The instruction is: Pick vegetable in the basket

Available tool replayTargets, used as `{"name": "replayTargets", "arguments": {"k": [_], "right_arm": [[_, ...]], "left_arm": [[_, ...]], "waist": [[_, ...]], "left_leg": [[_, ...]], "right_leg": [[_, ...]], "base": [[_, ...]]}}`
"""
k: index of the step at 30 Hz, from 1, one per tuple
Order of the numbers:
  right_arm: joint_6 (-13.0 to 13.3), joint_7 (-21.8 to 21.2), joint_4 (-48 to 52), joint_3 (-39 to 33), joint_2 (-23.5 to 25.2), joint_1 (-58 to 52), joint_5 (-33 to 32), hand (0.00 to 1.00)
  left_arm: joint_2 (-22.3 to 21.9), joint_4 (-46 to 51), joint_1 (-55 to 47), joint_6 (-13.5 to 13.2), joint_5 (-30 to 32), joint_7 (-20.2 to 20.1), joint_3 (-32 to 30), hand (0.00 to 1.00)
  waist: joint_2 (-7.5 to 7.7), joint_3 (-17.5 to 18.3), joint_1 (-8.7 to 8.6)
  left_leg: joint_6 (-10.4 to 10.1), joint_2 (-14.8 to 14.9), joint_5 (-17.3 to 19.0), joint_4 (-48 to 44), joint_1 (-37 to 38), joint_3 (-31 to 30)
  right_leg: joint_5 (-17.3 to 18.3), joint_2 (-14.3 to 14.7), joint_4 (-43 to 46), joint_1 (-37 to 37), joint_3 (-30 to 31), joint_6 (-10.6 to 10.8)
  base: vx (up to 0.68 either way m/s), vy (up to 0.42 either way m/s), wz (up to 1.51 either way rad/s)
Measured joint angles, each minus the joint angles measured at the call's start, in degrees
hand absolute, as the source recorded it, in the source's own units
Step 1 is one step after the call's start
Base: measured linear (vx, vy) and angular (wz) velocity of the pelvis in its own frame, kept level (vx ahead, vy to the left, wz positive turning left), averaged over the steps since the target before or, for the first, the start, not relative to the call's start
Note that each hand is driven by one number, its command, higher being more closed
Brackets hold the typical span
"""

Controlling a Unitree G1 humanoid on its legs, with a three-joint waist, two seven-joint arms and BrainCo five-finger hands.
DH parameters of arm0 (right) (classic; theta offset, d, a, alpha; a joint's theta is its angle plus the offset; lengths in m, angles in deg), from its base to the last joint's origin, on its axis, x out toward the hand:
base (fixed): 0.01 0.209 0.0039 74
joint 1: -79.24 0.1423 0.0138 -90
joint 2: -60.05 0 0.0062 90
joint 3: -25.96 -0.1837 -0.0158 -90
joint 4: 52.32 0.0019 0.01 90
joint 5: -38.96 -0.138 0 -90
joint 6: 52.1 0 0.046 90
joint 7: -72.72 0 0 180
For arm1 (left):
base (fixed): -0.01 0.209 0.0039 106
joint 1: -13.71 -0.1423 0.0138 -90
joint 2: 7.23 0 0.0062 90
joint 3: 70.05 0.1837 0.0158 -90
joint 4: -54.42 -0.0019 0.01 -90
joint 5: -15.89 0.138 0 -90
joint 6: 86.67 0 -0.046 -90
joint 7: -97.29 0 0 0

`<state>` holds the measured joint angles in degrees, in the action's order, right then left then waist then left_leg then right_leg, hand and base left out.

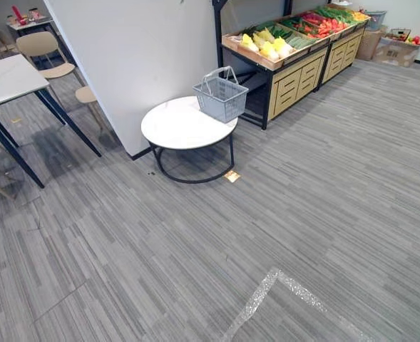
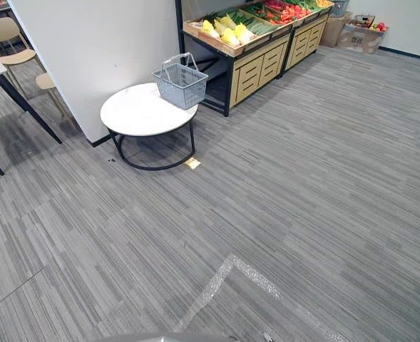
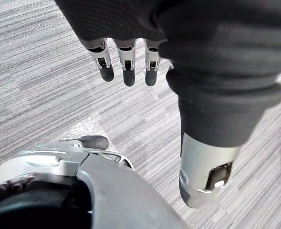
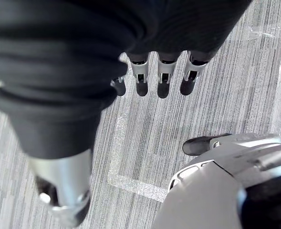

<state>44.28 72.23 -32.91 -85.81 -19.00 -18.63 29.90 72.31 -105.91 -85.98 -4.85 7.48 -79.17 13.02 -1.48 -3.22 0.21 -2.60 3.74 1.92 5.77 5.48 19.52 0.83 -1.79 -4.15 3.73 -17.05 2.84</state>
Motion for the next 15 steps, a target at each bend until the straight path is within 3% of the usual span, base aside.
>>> {"name": "replayTargets", "arguments": {"k": [3, 6, 7, 8, 9, 10, 12, 13, 15], "right_arm": [[0.01, 0.09, 0.11, 0.39, -0.21, 2.98, -0.93, 0.00], [0.04, 0.19, 0.15, 1.09, -0.01, 4.34, -1.13, 0.00], [0.24, 0.23, 0.24, 2.45, 0.36, 4.45, -1.12, 0.00], [0.25, 0.23, 0.28, 2.57, 0.35, 4.42, -1.12, 0.00], [0.25, 0.23, 0.41, 2.65, 0.47, 4.40, -1.13, 0.00], [0.33, 0.27, 0.36, 2.64, 0.50, 4.25, -1.26, 0.00], [0.36, 0.30, 0.53, 2.62, 0.54, 3.83, -2.15, 0.00], [0.34, 0.30, 0.54, 2.62, 0.47, 3.74, -2.28, 0.00], [0.17, 0.28, 0.52, 2.58, 0.07, 4.02, -2.29, 0.00]], "left_arm": [[0.25, 0.11, 1.81, 0.00, -0.06, 0.13, 0.06, 0.00], [0.99, 0.42, 2.90, 0.01, -0.45, 0.33, -0.81, 0.00], [1.03, 0.96, 2.76, -0.01, -0.63, 0.56, -2.58, 0.00], [0.92, 1.05, 2.71, -0.03, -0.88, 0.61, -2.99, 0.00], [0.82, 2.03, 2.57, 0.04, -2.26, 0.58, -4.06, 0.00], [0.60, 2.76, 2.56, 0.00, -2.80, 0.46, -5.82, 0.00], [-0.69, 3.74, 2.56, 0.00, -3.27, 0.24, -7.01, 0.00], [-0.85, 3.89, 2.65, 0.00, -3.85, 0.14, -7.00, 0.00], [-0.96, 4.35, 2.48, 0.02, -4.44, -0.08, -7.02, 0.00]], "waist": [[-0.30, -2.89, -0.32], [1.11, -5.49, -0.16], [1.79, -5.90, -0.05], [1.85, -5.91, 0.04], [1.84, -6.14, 0.36], [1.88, -6.50, 0.25], [1.27, -7.23, 1.17], [1.39, -7.31, 1.51], [1.49, -7.67, 1.67]], "left_leg": [[0.12, 0.08, -1.01, -0.29, -2.48, 0.07], [-1.03, 0.80, 0.20, -1.97, -2.76, 0.30], [-2.16, 3.29, 5.65, -12.67, -6.83, 0.10], [-2.40, 4.07, 6.65, -15.32, -7.64, 0.11], [-2.77, 6.85, 8.59, -25.67, -11.49, 0.36], [-1.42, 9.54, 7.71, -36.45, -15.86, 0.24], [0.54, 12.58, 4.24, -48.57, -19.80, -0.05], [0.45, 12.99, 2.57, -51.60, -21.22, -0.43], [-0.40, 10.06, 6.12, -49.70, -25.02, -3.27]], "right_leg": [[1.33, -0.57, 4.44, -4.54, 0.09, -0.91], [3.53, -0.63, 6.49, -4.98, -0.16, -2.03], [4.92, -0.48, 7.55, -4.75, -0.76, -2.78], [5.07, -0.24, 7.48, -4.54, -0.86, -3.00], [5.44, 0.58, 7.01, -3.32, -1.28, -3.59], [5.74, 0.94, 6.75, -2.09, -1.59, -4.03], [6.48, 1.67, 6.22, 0.93, -0.93, -4.43], [6.91, 1.63, 6.18, 1.85, -0.74, -4.39], [7.91, 0.09, 5.43, 3.61, -0.35, -4.11]], "base": [[-0.05, -0.001, -0.03], [-0.03, -0.048, 0.04], [0.03, -0.098, 0.00], [0.06, -0.107, -0.05], [0.07, -0.113, -0.03], [0.08, -0.095, -0.03], [0.11, -0.042, -0.08], [0.18, 0.006, -0.03], [0.21, 0.046, 0.05]]}}
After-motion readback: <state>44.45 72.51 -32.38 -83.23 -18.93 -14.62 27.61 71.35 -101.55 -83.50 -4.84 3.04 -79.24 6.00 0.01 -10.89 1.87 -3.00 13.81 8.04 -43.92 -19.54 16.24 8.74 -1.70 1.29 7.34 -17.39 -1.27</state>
